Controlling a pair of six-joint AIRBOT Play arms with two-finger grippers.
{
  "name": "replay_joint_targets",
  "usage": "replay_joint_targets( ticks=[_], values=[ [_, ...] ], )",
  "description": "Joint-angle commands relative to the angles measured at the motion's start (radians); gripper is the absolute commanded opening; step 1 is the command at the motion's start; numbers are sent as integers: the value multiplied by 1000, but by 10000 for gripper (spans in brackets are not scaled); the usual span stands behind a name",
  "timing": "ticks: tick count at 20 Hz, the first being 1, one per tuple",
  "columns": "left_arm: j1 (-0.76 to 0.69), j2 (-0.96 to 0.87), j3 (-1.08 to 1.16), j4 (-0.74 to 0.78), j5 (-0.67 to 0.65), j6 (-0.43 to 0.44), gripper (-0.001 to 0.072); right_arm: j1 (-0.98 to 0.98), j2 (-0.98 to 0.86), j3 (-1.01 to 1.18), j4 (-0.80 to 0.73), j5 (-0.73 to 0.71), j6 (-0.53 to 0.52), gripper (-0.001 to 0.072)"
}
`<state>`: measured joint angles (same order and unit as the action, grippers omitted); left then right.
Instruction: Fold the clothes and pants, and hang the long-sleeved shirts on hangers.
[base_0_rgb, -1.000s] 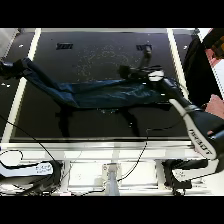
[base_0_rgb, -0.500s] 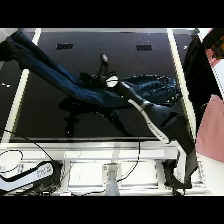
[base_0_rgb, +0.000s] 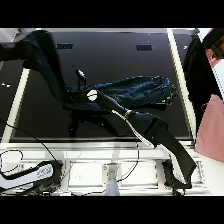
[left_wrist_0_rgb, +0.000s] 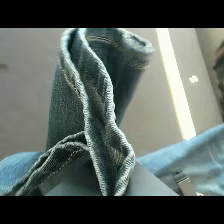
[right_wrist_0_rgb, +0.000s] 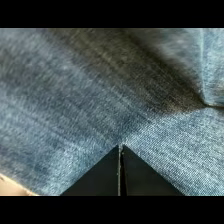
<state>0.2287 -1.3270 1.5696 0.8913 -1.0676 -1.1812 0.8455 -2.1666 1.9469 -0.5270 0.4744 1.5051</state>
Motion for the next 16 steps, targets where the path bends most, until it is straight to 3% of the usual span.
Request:
replay_joint_targets(
  ticks=[1, 9, 16],
  values=[
    [-54, -55, 0, 0, -2, 4, 35, -63, 6, 7, -86, 89, 6, 51],
    [-257, -177, 0, -3, -3, 2, 35, -382, 39, 7, -116, 249, 31, 52],
    [-450, -252, -1, -2, -53, -8, 36, -475, 74, 7, -164, 268, 25, 52]
  ],
)
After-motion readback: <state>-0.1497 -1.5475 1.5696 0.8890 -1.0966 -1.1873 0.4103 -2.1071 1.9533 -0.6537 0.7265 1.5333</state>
